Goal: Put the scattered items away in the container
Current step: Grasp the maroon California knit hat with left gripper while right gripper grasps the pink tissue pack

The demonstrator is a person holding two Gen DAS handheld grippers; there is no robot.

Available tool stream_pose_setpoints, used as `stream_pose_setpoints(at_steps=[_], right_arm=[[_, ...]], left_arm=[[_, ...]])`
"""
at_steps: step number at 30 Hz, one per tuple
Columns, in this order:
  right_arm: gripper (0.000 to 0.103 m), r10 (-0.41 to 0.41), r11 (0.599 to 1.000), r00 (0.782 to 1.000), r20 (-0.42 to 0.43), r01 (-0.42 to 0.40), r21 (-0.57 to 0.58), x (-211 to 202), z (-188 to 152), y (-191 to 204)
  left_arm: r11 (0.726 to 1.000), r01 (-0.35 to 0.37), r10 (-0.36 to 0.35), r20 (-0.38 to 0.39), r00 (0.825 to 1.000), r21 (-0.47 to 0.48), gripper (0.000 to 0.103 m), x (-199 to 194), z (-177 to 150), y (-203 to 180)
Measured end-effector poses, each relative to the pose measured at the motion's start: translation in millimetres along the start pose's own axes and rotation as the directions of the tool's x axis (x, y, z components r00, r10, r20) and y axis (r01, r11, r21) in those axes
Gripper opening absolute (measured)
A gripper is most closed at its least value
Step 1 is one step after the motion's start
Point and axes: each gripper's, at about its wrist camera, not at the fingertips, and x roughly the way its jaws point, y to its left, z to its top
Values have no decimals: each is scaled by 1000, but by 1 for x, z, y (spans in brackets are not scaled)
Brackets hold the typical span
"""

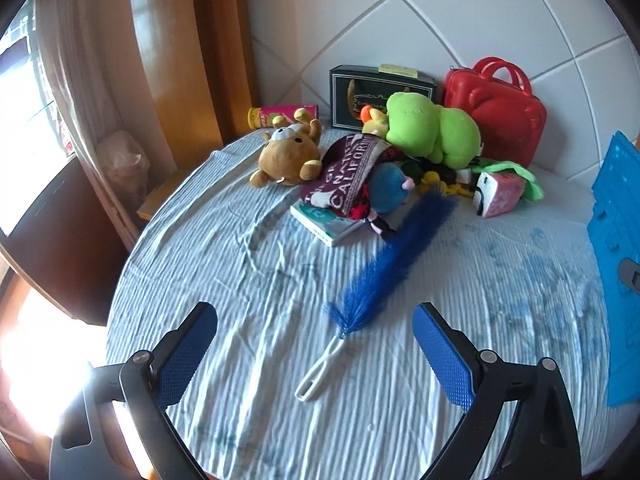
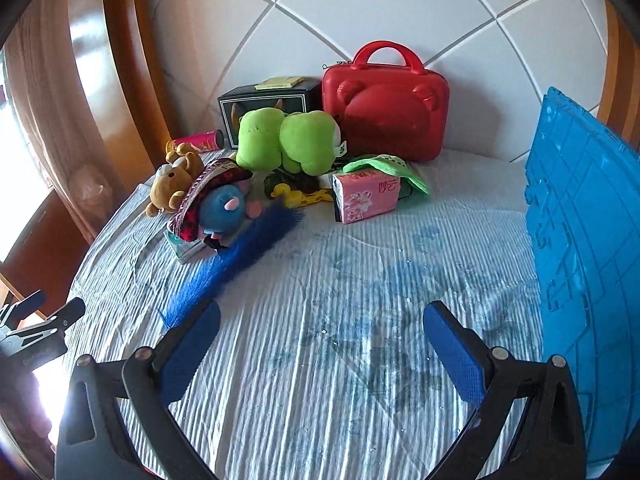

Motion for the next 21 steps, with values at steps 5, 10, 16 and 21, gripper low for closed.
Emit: stream_pose_setpoints(at_steps=[5,10,16,21], right_arm=[[103,0,1000,999,-46,1,20,40,24,0],[103,-32,997,995,-94,38,65,85,51,-13],[60,-72,986,986,-154,93,136,143,84,-30],[59,-101,971,973,-205,142,191,191,111,-44]], left_arm=[[1000,12,-12,-19,1000,22,98,34,29,-9],[998,41,-39,-38,998,43,90,79,71,-17],[992,96,-89,-98,991,78,72,143,120,-34],[987,126,-111,-142,984,100,72,195,150,-47]])
